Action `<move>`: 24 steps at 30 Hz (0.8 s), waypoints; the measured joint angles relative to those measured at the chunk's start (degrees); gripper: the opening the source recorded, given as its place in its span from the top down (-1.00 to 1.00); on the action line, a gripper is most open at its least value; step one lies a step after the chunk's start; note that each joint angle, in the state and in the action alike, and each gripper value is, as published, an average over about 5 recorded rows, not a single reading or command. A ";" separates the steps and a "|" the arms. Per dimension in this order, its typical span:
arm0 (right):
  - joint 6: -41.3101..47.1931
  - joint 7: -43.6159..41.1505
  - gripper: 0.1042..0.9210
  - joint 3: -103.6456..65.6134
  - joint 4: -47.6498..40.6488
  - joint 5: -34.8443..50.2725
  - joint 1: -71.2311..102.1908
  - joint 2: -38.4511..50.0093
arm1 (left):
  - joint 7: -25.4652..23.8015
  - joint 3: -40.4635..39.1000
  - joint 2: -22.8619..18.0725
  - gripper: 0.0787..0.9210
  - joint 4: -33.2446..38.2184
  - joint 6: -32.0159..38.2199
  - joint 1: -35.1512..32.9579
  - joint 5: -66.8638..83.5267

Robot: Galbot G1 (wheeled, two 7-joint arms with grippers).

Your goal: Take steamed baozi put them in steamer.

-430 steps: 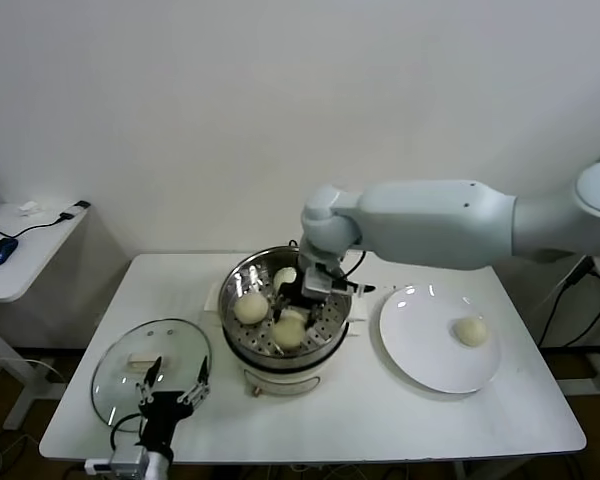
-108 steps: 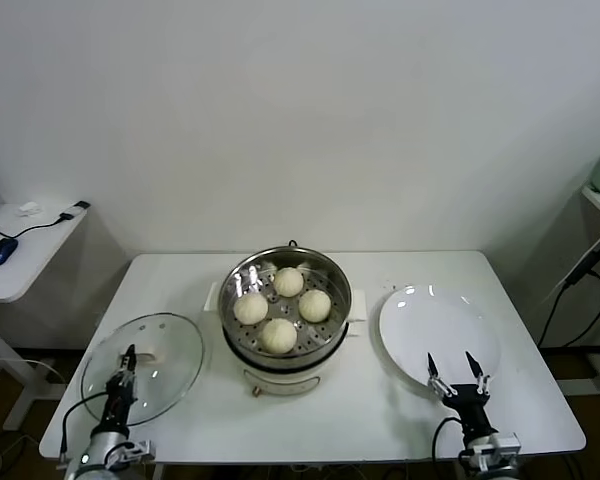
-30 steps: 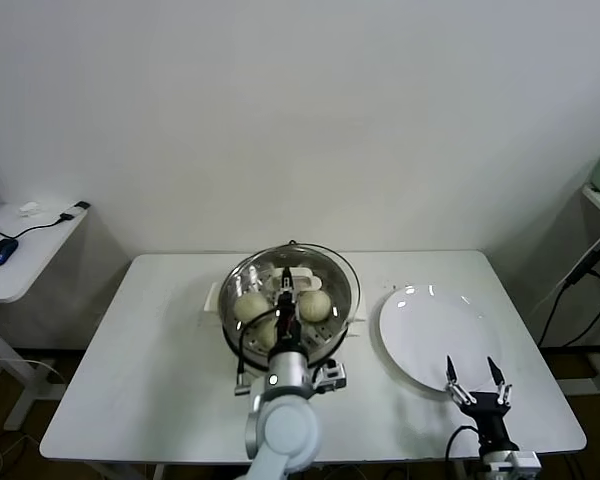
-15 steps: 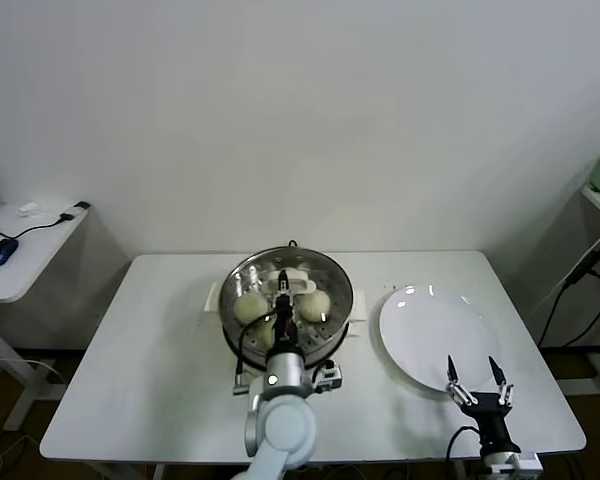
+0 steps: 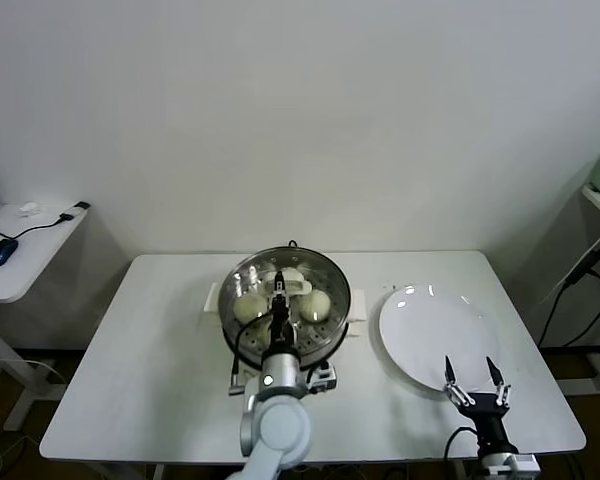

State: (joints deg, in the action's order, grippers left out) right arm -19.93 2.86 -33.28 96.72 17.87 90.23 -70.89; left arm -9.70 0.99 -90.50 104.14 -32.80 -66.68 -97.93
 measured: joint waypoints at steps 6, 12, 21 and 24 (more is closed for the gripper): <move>0.53 0.06 -0.76 0.37 0.51 0.27 -0.26 0.02 | -0.45 -0.88 0.67 0.30 1.61 0.23 -0.49 2.30; 1.09 0.38 -0.76 0.84 0.81 0.37 -0.51 0.19 | -0.04 -1.18 1.77 -0.11 4.91 1.05 -1.75 5.51; 1.42 1.25 -0.76 1.78 0.77 0.36 -1.11 0.23 | 2.72 0.34 4.92 -0.66 11.52 4.01 -5.71 13.22; 1.46 1.58 -0.76 2.19 0.92 0.41 -1.21 0.39 | 4.99 1.71 5.89 -0.75 13.60 5.84 -7.20 17.82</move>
State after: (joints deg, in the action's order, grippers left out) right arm -18.46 4.44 -31.10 97.65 18.28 89.02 -70.50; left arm -4.71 2.70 -84.61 117.74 -26.96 -73.88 -80.11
